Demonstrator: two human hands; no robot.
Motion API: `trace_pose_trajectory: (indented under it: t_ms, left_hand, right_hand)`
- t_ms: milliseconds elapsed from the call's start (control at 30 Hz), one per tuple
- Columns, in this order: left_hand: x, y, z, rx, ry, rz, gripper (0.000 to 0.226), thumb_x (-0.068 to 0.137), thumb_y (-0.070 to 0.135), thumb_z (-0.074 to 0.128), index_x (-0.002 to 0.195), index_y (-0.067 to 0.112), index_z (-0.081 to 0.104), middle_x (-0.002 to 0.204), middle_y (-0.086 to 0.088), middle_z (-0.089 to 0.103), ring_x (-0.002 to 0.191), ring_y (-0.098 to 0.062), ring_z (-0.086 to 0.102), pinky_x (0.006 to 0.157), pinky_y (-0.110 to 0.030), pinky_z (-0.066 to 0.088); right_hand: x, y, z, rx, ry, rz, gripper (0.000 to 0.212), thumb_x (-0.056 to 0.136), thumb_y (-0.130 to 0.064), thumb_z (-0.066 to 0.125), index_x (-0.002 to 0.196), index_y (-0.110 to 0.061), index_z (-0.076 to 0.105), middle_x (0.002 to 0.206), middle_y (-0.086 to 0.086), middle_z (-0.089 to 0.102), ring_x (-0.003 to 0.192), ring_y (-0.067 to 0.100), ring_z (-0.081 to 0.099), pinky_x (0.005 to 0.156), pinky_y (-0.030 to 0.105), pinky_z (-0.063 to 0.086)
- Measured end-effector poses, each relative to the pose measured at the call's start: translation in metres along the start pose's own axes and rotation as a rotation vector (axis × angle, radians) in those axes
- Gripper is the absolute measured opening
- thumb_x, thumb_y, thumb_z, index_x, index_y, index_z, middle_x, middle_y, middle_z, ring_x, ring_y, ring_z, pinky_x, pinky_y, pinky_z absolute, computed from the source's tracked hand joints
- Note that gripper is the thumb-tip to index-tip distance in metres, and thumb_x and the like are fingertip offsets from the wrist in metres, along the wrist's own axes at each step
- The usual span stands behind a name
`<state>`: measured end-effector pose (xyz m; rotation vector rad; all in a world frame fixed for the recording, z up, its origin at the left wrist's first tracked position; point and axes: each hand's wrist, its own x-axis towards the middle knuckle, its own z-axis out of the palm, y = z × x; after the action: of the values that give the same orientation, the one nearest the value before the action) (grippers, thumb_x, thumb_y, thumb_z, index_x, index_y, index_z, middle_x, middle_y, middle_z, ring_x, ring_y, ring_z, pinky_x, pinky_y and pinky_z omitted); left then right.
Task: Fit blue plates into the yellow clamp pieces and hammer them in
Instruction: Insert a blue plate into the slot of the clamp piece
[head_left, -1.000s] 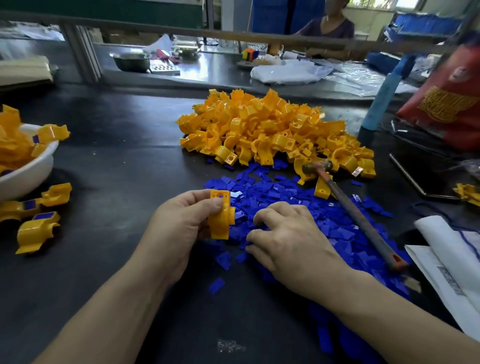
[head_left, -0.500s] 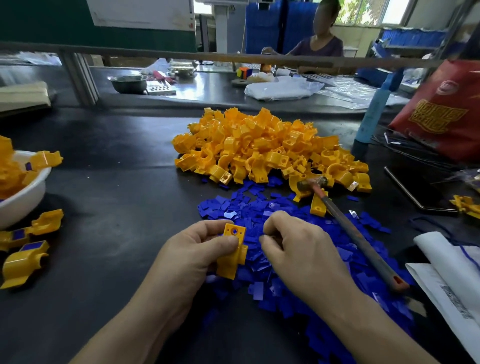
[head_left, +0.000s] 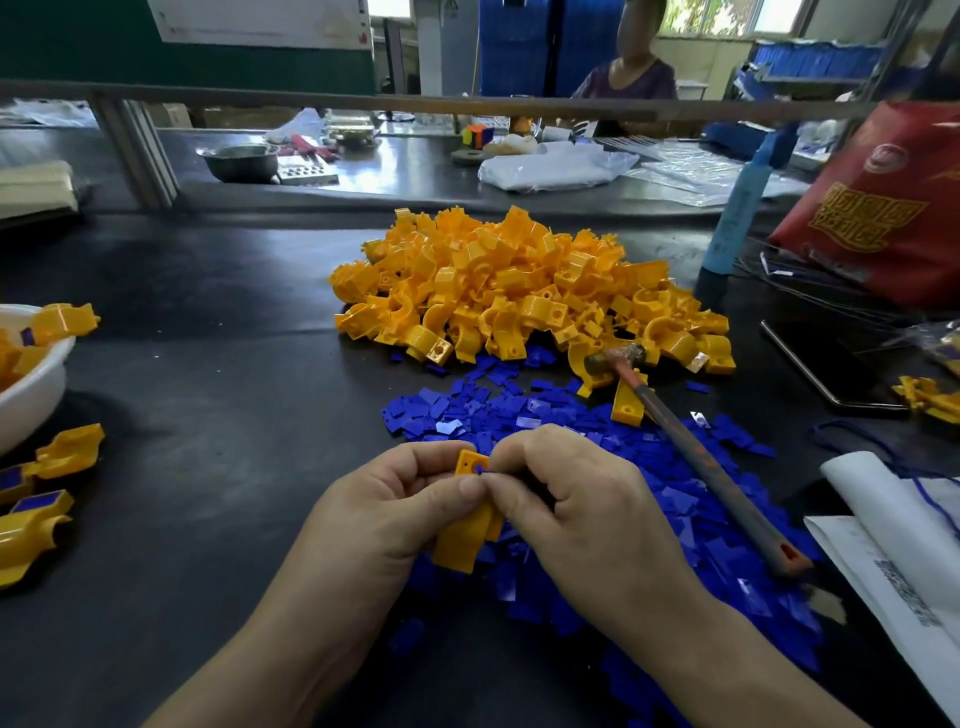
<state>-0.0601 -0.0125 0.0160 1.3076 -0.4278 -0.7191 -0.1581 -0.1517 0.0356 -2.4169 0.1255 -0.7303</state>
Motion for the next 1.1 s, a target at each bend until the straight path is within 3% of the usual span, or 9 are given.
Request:
trace_pose_trajectory:
  t_ms: [233,300,500,633,800,933,1100]
  left_hand:
    - [0.000,0.002,0.000,-0.020,0.004,0.002,0.044,0.061,0.040,0.084,0.101,0.023,0.077,0.096,-0.017,0.076,0.080,-0.028,0.074,0.057,-0.030,0.055]
    - [-0.001,0.002,0.000,-0.011,0.009,-0.005,0.042,0.062,0.036,0.089,0.100,0.024,0.077,0.097,-0.016,0.077,0.082,-0.029,0.075,0.059,-0.031,0.056]
    - [-0.003,0.004,0.002,-0.020,0.012,-0.015,0.036,0.063,0.035,0.079,0.098,0.024,0.077,0.097,-0.018,0.076,0.087,-0.035,0.074,0.062,-0.034,0.059]
    - [-0.005,0.005,0.003,0.028,0.034,-0.002,0.035,0.062,0.035,0.074,0.096,0.026,0.077,0.091,-0.016,0.077,0.079,-0.028,0.074,0.060,-0.032,0.057]
    - [-0.005,0.003,0.005,0.112,0.078,0.034,0.016,0.083,0.023,0.069,0.095,0.029,0.078,0.087,-0.013,0.077,0.075,-0.024,0.073,0.063,-0.036,0.059]
    - [-0.005,0.000,0.005,0.159,0.086,0.059,0.030,0.066,0.044,0.068,0.093,0.036,0.077,0.086,-0.006,0.078,0.079,-0.021,0.075,0.062,-0.031,0.060]
    - [-0.004,0.000,0.005,0.172,0.095,0.090,0.039,0.057,0.052,0.069,0.092,0.036,0.076,0.089,-0.007,0.078,0.082,-0.027,0.075,0.071,-0.046,0.062]
  right_hand:
    - [-0.002,0.001,-0.005,0.182,-0.065,0.098,0.016,0.091,-0.033,0.058,0.103,-0.035,0.068,0.089,-0.015,0.062,0.092,0.004,0.060,0.077,0.020,0.050]
    - [-0.003,-0.001,-0.003,0.240,-0.072,0.146,0.015,0.090,-0.035,0.058,0.101,-0.038,0.068,0.089,-0.016,0.064,0.091,0.002,0.060,0.076,0.018,0.051]
    - [-0.005,-0.006,-0.001,0.202,0.000,0.107,0.014,0.091,-0.033,0.056,0.099,-0.034,0.068,0.087,-0.017,0.062,0.088,0.004,0.061,0.069,0.018,0.052]
    - [-0.006,-0.007,0.003,0.208,0.010,0.134,0.009,0.089,-0.028,0.061,0.093,-0.036,0.063,0.088,-0.017,0.060,0.083,0.004,0.061,0.067,0.018,0.053]
    - [-0.006,-0.006,0.006,0.274,-0.016,0.213,0.012,0.087,-0.032,0.062,0.094,-0.040,0.059,0.088,-0.014,0.062,0.078,0.006,0.062,0.064,0.021,0.055]
    - [-0.005,-0.002,0.005,0.395,-0.022,0.294,0.012,0.084,-0.025,0.068,0.088,-0.037,0.065,0.088,-0.012,0.065,0.083,0.006,0.064,0.068,0.019,0.055]
    - [-0.004,-0.003,0.006,0.601,-0.064,0.383,0.018,0.085,-0.023,0.068,0.092,-0.039,0.065,0.088,-0.010,0.067,0.077,0.008,0.066,0.061,0.017,0.053]
